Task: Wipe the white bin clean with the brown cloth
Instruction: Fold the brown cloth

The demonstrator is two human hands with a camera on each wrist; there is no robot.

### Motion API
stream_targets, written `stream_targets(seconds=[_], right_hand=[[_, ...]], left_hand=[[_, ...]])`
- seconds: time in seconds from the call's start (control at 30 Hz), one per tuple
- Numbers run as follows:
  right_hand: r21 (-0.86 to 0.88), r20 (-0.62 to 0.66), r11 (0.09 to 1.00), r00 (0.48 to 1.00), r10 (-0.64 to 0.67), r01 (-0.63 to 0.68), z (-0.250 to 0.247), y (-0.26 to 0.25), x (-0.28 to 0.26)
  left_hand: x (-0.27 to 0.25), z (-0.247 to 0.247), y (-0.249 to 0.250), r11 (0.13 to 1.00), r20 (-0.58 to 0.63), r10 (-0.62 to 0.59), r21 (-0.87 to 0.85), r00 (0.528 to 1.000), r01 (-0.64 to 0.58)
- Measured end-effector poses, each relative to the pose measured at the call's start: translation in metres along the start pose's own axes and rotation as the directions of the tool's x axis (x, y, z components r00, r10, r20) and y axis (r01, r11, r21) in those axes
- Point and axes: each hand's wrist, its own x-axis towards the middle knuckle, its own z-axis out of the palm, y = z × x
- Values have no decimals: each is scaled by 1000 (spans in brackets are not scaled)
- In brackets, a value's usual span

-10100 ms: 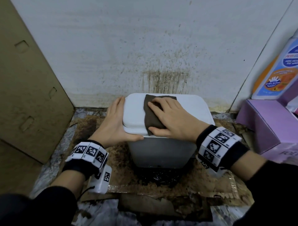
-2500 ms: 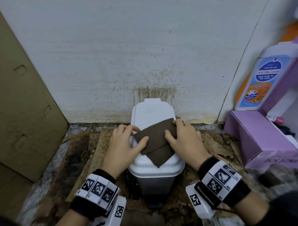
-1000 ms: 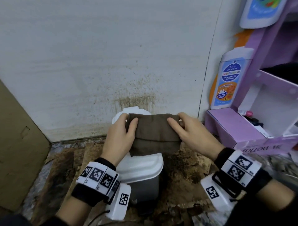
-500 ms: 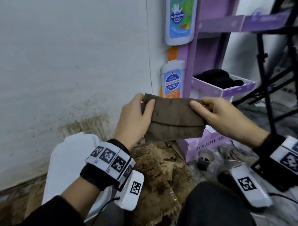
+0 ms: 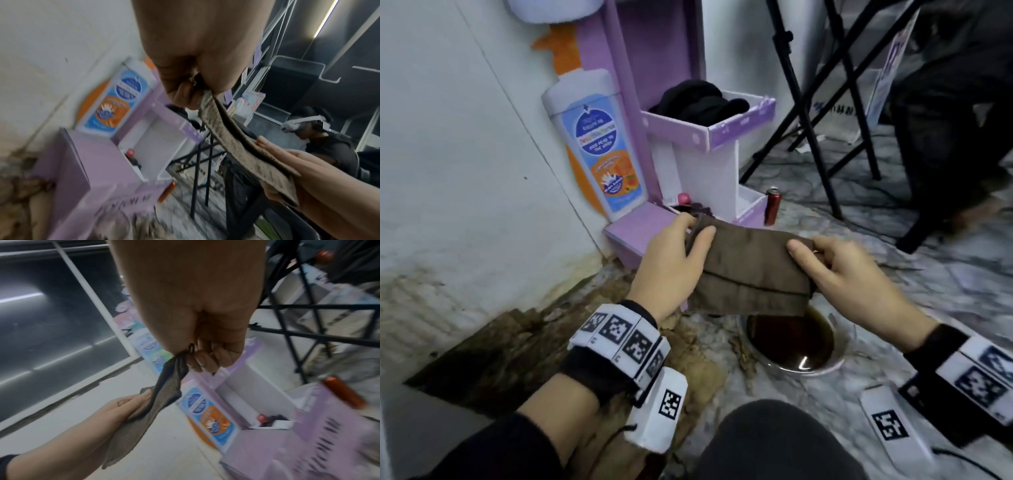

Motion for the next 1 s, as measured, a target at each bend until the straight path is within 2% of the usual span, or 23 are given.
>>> stream_targets(seconds=[0.3, 0.53, 0.77, 1.0], right_hand=[[8, -48, 959, 958, 282, -282, 29, 119, -59], [49, 8, 905, 906, 423, -423, 84, 178, -102], [-23, -58, 855, 854, 517, -519, 126, 212, -120], [-50, -110, 826, 825, 554, -561, 144, 226, -128]], left_hand=[[-12, 133, -44, 999, 246, -50, 7, 968, 50], [-47, 198, -94, 977, 367, -210, 55, 906, 204], [-73, 231, -123, 956, 337, -292, 107, 895, 272], [-87, 248, -131, 957, 251, -289, 109, 924, 269]])
